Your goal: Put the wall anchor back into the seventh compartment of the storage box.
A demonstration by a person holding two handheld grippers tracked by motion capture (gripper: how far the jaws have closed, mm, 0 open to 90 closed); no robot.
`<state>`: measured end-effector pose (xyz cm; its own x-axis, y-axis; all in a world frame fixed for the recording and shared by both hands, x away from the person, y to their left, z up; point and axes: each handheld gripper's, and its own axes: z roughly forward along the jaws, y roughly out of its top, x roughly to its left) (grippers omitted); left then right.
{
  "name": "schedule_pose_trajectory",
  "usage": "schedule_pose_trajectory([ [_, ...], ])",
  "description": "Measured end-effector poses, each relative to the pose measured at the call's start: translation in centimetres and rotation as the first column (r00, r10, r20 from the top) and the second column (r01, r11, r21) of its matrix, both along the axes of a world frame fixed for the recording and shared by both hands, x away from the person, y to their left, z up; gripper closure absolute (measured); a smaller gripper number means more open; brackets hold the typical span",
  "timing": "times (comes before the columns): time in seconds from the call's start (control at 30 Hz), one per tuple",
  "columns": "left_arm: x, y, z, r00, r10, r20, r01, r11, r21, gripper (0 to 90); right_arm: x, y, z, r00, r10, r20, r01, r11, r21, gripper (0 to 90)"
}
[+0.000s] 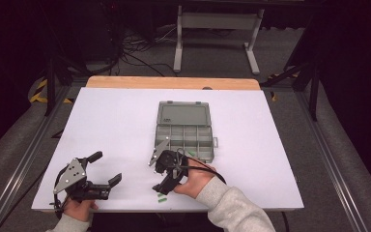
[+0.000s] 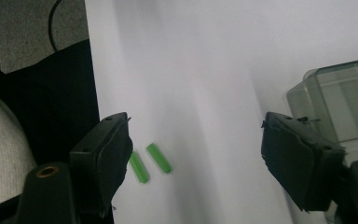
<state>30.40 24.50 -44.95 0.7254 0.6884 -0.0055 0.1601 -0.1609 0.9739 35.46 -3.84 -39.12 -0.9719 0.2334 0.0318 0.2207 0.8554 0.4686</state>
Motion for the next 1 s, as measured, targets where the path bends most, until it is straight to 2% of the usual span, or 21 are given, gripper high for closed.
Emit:
schedule_pose_trajectory([
  [0.3,0.0,-0.1,0.0,1.0000,0.000,-0.003,0.000,1.0000,-0.001,0.5,-0.5,0.4,-1.6,0.9997,0.014,-0.019,-0.015,0.9996,-0.022,26.3],
  [0.57,0.0,0.0,0.0,1.0000,-0.001,-0.002,0.001,1.0000,0.000,0.5,-0.7,0.7,-2.5,0.9993,0.019,-0.032,-0.021,0.9987,-0.045,28.0],
  [0.87,0.0,0.0,0.0,1.0000,-0.002,-0.001,0.002,1.0000,0.001,0.5,-1.0,1.2,-3.3,0.9991,0.034,-0.025,-0.036,0.9965,-0.076,29.7],
  [1.0,0.0,0.0,0.0,1.0000,-0.001,-0.002,0.001,1.0000,0.000,0.5,-1.0,1.3,-3.6,0.9991,0.022,-0.036,-0.025,0.9962,-0.083,31.9],
])
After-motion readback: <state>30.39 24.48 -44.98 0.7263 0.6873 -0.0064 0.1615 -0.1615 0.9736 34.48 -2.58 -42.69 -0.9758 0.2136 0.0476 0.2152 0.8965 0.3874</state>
